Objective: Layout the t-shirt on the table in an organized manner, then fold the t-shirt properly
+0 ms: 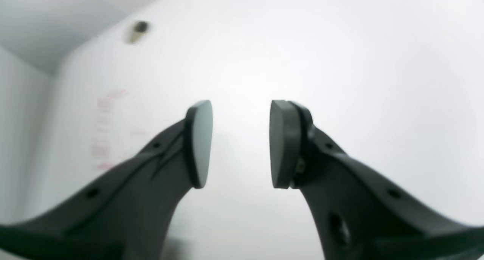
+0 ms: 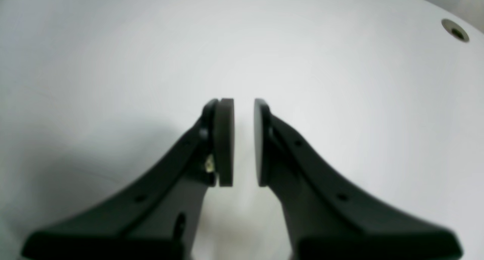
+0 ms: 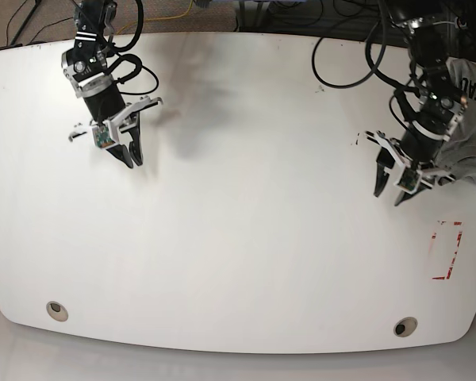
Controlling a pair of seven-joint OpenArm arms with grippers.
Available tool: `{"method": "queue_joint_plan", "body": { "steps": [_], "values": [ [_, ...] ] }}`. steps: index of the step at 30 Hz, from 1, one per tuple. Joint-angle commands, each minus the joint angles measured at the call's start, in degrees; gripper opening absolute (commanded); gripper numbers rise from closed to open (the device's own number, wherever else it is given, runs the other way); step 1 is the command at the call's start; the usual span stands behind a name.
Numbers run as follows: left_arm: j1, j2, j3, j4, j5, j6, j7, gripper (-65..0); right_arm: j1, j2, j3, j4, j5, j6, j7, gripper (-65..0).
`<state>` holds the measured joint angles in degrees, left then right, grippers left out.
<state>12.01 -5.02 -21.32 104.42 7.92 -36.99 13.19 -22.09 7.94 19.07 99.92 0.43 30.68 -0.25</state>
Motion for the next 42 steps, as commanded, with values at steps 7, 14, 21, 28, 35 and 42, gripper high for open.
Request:
{"method": "queue_joint_plan", "body": {
  "steps": [7,14,21,28,35,42],
  "values": [
    [12.30,4.53,-0.26,2.70,-0.76,5.30,-11.83,-42.5,-9.69,0.45,1.72,5.27,4.72,-0.57,3.46,-56.1],
    [26.89,8.40,-0.26,7.71,-0.93,5.39,-13.32,-42.5,-19.36,-0.69,1.90,9.75,7.79,-0.57,3.46,-56.3],
    [39.81,11.83,-0.26,9.38,-0.93,5.30,-13.41,-42.5,-28.07,-2.80,1.81,12.30,8.41,-0.13,3.64,-56.6],
    [50.19,12.09,-0.35,8.59,-3.92,5.21,-13.41,-42.5,-36.33,-3.51,1.63,12.21,8.41,-0.04,4.43,-56.9],
    [57.48,8.14,-0.26,4.81,-11.04,5.21,-13.32,-42.5,-44.86,-4.82,-0.39,10.81,8.50,0.05,4.52,-56.9],
    [57.66,4.88,0.18,-5.04,-12.98,5.21,-13.32,-42.5,-47.76,-5.18,-3.99,4.04,8.06,0.05,5.13,-56.9]
  ]
}}
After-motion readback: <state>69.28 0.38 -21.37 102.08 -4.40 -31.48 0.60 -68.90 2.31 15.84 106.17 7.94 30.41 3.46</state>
